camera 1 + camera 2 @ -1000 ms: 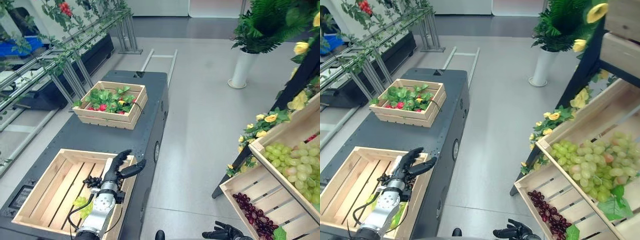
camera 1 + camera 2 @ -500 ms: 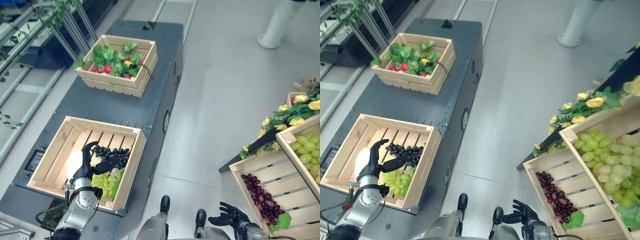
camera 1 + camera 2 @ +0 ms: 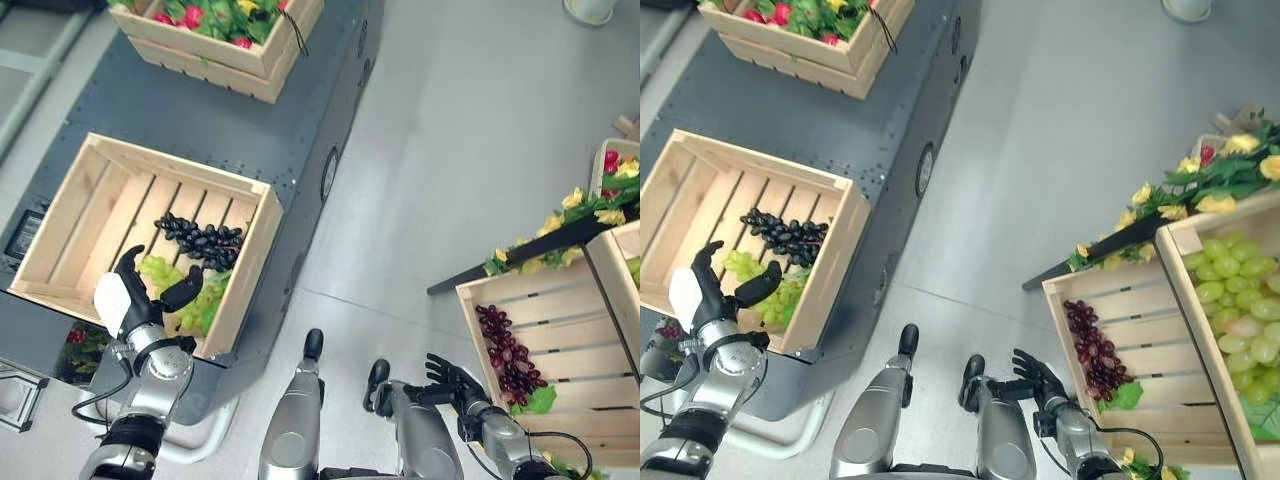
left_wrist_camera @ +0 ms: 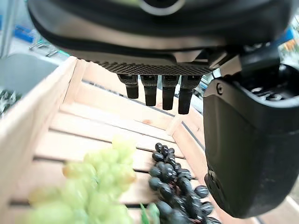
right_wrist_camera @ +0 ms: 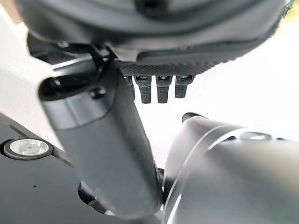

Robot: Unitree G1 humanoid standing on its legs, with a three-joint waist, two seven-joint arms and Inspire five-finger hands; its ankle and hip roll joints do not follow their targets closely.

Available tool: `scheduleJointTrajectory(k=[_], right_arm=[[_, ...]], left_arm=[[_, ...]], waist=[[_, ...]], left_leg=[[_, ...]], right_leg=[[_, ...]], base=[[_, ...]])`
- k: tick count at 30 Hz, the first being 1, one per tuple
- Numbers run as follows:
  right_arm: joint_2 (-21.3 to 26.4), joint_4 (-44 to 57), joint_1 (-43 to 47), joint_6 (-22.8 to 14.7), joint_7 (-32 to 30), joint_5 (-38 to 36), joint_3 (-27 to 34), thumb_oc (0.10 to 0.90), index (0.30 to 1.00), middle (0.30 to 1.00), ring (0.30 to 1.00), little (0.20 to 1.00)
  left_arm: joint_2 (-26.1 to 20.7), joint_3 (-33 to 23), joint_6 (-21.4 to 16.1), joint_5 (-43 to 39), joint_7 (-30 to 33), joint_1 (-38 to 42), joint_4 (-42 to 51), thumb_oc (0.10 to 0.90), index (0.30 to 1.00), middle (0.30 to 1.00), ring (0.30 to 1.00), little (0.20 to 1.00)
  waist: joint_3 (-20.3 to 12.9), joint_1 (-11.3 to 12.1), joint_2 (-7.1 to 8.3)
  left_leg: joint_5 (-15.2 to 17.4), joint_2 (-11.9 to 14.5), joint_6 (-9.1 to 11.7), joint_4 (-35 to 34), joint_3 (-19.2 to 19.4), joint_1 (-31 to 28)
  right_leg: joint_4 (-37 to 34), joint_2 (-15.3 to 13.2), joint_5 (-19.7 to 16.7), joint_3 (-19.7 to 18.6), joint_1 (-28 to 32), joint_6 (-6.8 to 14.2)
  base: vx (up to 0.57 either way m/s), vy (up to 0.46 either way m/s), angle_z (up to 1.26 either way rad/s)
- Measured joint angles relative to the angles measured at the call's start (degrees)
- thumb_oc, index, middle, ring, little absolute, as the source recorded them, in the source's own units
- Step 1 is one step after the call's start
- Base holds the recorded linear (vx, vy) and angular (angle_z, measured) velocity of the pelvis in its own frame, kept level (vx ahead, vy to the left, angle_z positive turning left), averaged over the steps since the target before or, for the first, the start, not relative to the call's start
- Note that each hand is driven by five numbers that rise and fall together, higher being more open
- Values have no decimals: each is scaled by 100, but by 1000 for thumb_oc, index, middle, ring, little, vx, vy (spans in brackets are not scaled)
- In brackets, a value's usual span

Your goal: Pick up the fruits from the basket on one side to the basket on the other side

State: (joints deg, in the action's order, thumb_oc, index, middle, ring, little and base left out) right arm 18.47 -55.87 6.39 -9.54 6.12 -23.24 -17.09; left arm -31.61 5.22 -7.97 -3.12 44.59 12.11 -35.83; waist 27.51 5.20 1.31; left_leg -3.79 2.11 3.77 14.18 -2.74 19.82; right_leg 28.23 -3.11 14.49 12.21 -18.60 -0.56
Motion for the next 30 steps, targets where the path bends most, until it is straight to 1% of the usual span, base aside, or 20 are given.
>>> scheduleJointTrajectory(k=[3,4,6,8,10,13,16,20,21,26,30], right_arm=[[-17,182,9,-25,1,-21,-14,800,900,900,900,900],[-27,212,4,-31,0,-29,-16,800,900,900,900,900],[-45,335,2,-51,0,-160,-53,800,900,900,900,900],[-42,394,4,-74,0,-272,-112,800,900,900,900,900],[-79,447,3,-69,1,-441,-130,800,900,900,900,900],[-70,547,1,-64,2,-446,-127,800,900,900,900,900],[-72,612,1,-50,2,-446,-170,800,900,900,900,900],[-85,695,2,-5,2,-471,-203,800,900,900,900,900],[-109,696,2,-3,2,-473,-207,800,900,900,900,900],[-121,722,2,17,3,-473,-281,800,900,900,900,900],[-132,712,1,47,3,-476,-372,800,900,900,900,900]], left_arm=[[256,-4,-310,-283,118,46,-37,800,900,900,900,900],[293,-7,-363,-342,128,36,-37,800,900,900,900,900],[423,-61,-558,-576,218,37,-22,800,900,900,900,900],[430,-90,-667,-685,338,85,-19,800,900,900,900,900],[429,-176,-691,-685,449,124,-15,800,900,900,900,900],[425,-188,-755,-680,656,195,142,800,900,900,900,900],[424,-249,-759,-686,753,308,140,800,900,900,900,900],[427,-391,-835,-955,880,510,-11,800,900,900,900,900],[428,-436,-872,-1040,943,553,-112,800,900,900,900,900],[424,-463,-996,-1082,1153,614,-139,800,900,900,900,900],[417,-463,-1016,-1061,1219,609,-133,800,900,900,900,900]], waist=[[111,-73,14],[120,-93,31],[160,-102,115],[183,-91,156],[216,-86,212],[220,-100,225],[234,-105,254],[252,-111,337],[259,-115,364],[266,-105,440],[268,-103,463]], left_leg=[[65,73,49,277,21,166],[89,79,56,361,29,221],[162,111,62,586,81,420],[196,160,96,756,114,647],[203,178,105,820,124,739],[213,193,120,935,112,928],[216,192,119,947,108,960],[219,193,113,957,112,1028],[222,193,96,969,114,1032],[257,223,80,977,114,1033],[288,240,50,974,114,951]], right_leg=[[203,87,56,-88,-133,-96],[254,100,72,-93,-166,-113],[505,128,152,-132,-380,-184],[632,184,162,-175,-593,-208],[714,214,152,-208,-695,-214],[789,244,163,-218,-863,-232],[793,262,162,-240,-888,-230],[783,271,148,-258,-949,-209],[772,278,133,-266,-945,-185],[644,321,86,-258,-876,-194],[483,348,33,-244,-715,-163]], base=[[51,16,2],[22,16,4],[0,0,0],[-10,8,-5],[-6,1,-3],[0,0,0],[12,2,2],[17,3,-1],[36,-4,-4],[0,0,0],[8,-5,0]])
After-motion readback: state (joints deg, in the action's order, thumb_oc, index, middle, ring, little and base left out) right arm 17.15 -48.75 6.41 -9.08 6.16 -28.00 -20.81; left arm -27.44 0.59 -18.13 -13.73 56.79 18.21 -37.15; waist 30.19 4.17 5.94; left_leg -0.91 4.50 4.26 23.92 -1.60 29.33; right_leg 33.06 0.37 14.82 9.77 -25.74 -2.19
